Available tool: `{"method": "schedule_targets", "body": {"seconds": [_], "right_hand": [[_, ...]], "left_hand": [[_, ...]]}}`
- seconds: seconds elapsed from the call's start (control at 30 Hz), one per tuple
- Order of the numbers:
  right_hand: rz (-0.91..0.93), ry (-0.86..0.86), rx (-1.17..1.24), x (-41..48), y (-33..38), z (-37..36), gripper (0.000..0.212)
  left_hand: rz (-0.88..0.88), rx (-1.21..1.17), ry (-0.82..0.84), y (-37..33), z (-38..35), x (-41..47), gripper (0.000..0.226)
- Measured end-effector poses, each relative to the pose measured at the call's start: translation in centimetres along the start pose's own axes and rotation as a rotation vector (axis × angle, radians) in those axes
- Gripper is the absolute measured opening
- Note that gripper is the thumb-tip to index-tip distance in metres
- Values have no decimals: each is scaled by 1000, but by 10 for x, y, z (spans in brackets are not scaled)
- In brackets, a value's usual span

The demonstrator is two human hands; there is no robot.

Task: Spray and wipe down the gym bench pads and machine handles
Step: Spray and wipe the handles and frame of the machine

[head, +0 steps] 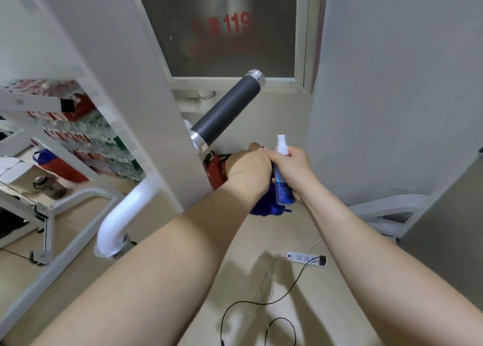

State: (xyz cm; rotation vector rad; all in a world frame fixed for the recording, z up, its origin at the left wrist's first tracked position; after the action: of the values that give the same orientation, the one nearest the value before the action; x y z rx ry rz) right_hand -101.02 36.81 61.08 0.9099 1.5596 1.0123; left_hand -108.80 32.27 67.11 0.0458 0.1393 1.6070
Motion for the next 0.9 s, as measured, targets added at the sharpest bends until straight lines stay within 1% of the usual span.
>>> {"method": "schedule_targets", "body": {"seconds": [0.07, 0.1, 0.13, 0.17, 0.23, 0.3, 0.37, 0.4, 0.43, 0.5, 0.53, 0.57, 0.6, 0.67, 0.73, 0.77, 0.8, 0.83, 0.9], "right_hand": [[23, -102, -24, 0, -2, -10, 27], [29, -143, -62, -2, -2, -15, 27], [31, -176, -96, -3, -2, -19, 26], [29, -191, -113, -4, -2, -23, 25], [43, -198, -77, -6, 1, -29, 20], [98, -194, -85, -10, 6, -32, 17], [136, -146, -164, -13, 13, -25, 19], [131, -93, -212, -15, 15, -22, 17], [121, -45, -260, -21, 15, -19, 14], [107, 20, -301, -31, 15, -12, 7], [97, 42, -290, -35, 15, -10, 9], [91, 49, -277, -38, 14, -5, 12], [86, 42, -273, -39, 14, -2, 14], [86, -1, -299, -42, 16, 8, 13], [81, -26, -336, -43, 18, 15, 14], [77, -32, -347, -43, 18, 17, 14], [75, -34, -353, -42, 18, 17, 13], [74, -40, -361, -41, 19, 19, 12], [71, -40, -352, -39, 22, 21, 11]], "left_hand": [[-22, 114, 68, 5, -5, -8, 40], [-25, 187, 88, 9, -9, -15, 47], [-34, 276, 87, 12, -12, -19, 58], [-63, 369, 66, 14, -13, -24, 63], [-158, 481, 34, 9, -11, -35, 52], [-230, 492, 72, 8, -10, -51, 42], [-313, 626, 49, 8, -10, -66, 36], [-337, 692, -7, 9, -6, -74, 38], [-364, 756, -26, 9, -7, -83, 39], [-415, 877, 75, 1, -20, -94, 43], [-413, 907, 110, -2, -24, -99, 45], [-373, 880, 122, -7, -22, -103, 46], [-329, 845, 99, -11, -17, -103, 46], [-329, 785, 55, -18, -14, -94, 40], [-301, 594, 125, -23, -15, -71, 40], [-250, 490, 150, -24, -8, -59, 45], [-206, 402, 156, -24, 0, -49, 50], [-176, 342, 154, -25, 2, -43, 49], [-98, 206, 126, -25, -2, -36, 42]]}}
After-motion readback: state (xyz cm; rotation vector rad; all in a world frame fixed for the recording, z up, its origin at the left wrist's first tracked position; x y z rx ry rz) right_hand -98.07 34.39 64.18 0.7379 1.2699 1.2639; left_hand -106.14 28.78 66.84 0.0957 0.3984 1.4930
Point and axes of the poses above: each hand's wrist, its own x-axis towards the middle knuckle, its own z-axis out of the back of the hand, y = z × x, the point moved 3 cm from there along x, towards the middle knuckle, and after that the axes turned 9 degrees about -z, right-handed, at the moved point
